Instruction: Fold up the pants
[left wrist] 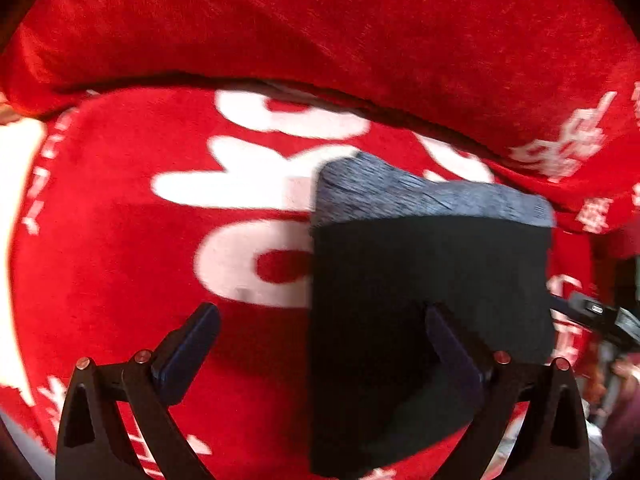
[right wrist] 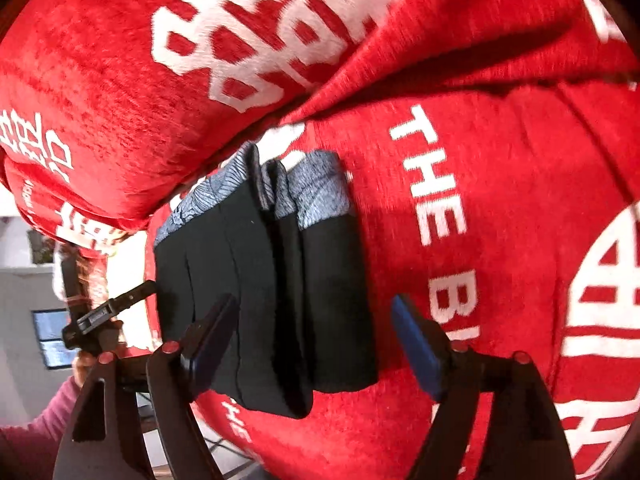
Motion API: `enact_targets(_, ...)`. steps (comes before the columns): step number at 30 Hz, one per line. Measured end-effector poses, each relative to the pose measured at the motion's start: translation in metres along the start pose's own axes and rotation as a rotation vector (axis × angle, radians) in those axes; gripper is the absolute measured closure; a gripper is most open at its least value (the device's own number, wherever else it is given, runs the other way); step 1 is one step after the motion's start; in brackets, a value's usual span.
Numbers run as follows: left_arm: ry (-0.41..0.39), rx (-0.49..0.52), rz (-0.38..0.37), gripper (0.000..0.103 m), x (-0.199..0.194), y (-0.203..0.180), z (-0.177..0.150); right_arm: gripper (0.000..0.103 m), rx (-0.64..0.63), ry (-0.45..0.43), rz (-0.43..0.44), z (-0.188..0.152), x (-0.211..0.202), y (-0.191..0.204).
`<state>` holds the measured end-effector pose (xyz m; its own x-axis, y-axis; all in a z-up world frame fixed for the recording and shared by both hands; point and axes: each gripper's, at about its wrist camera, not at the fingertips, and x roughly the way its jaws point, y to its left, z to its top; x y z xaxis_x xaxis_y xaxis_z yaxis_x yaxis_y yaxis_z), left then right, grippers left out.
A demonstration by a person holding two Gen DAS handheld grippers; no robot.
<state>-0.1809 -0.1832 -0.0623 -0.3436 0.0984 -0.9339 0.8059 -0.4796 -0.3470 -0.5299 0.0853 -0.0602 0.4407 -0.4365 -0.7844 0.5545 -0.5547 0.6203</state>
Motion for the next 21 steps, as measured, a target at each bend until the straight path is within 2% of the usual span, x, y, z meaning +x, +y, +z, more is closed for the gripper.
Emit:
enact_targets(3,0.071,0.000,-0.139,0.001,0.010,0.001,0.000,0.022,-0.008,0.037,0.076,0.003,0.010,-0.006)
enact_targets(6,0.107,-0.004,-0.189,0.001,0.024,-0.002,0.000,0.021,-0.013,0.096,0.122,0.008,0.027,-0.009)
enact_targets(15,0.148,0.015,-0.211,0.001,0.060,-0.024,0.008,0.018,-0.092,0.213,0.155,0.029,0.071,0.000)
enact_targets(21,0.141,0.035,-0.189,0.001,0.062,-0.031,0.009,0.019,-0.022,0.229,0.207,0.038,0.080,-0.005)
